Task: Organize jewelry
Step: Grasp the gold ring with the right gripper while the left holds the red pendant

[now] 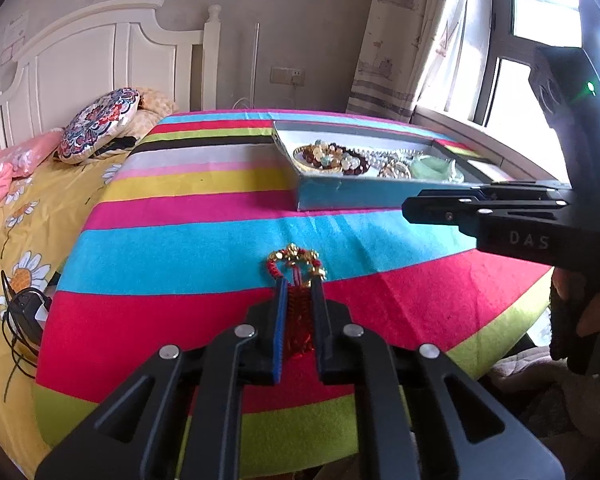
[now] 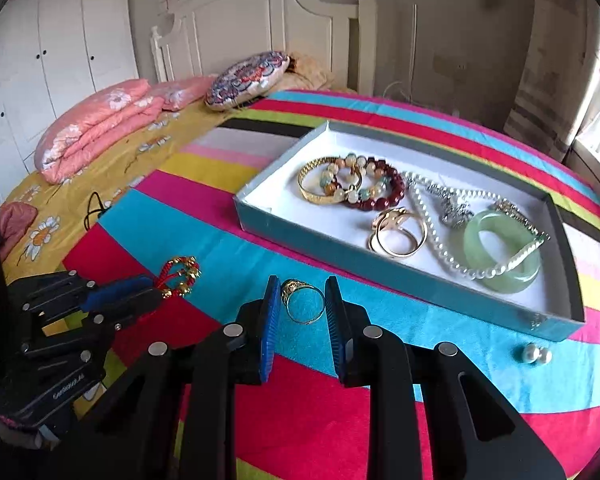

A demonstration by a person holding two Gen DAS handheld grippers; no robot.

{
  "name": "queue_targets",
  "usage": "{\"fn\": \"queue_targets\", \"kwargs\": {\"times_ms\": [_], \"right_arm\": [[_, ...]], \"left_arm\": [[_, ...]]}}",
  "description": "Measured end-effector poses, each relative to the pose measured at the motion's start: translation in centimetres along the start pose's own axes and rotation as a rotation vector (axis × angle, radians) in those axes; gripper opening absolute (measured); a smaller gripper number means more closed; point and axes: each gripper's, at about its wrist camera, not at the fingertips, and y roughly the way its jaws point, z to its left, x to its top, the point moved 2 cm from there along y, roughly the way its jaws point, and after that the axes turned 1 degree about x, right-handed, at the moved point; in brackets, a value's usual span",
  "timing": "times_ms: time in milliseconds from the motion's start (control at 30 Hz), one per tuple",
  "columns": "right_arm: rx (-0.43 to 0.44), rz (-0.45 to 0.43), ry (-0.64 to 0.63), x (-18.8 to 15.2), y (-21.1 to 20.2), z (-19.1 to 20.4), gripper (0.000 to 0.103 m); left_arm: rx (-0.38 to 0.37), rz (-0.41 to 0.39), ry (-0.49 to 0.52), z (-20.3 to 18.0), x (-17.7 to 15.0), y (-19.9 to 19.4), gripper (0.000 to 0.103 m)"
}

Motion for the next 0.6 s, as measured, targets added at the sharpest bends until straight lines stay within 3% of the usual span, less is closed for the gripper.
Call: {"fn": "queue_targets", "kwargs": {"times_ms": [133,200,367,500,600], "right_arm": [[0.018,-0.031,0.012,0.2,-1.3,-0.7,0.023],[0.018,-0.050,0.017,0.2,-2.0,-1.2,0.023],[0.013,-0.092,0.042,0.5,-3.6,-2.8,0.023],[0.016,-0.093,0.078,0.3,-3.7,-4.0,0.023],[0.028,-0.089,0.083,0.0,-3.7,-4.2,0.023]], "left_arm": [[0.000,-0.023,0.002,-0.2,0.5,-0.9,0.010],[-0.004,-0.033,0.008,-0.4,1.0,-1.4,0.000],[-0.010,-0.061,0.019,-0.9,2.5,-2.4,0.000],[-0.023,0.009,0.044,-1.2,2.7,-1.7,0.000],[-0.042,0.061,-0.004,-0.5,1.7,-1.2,0.015]]}}
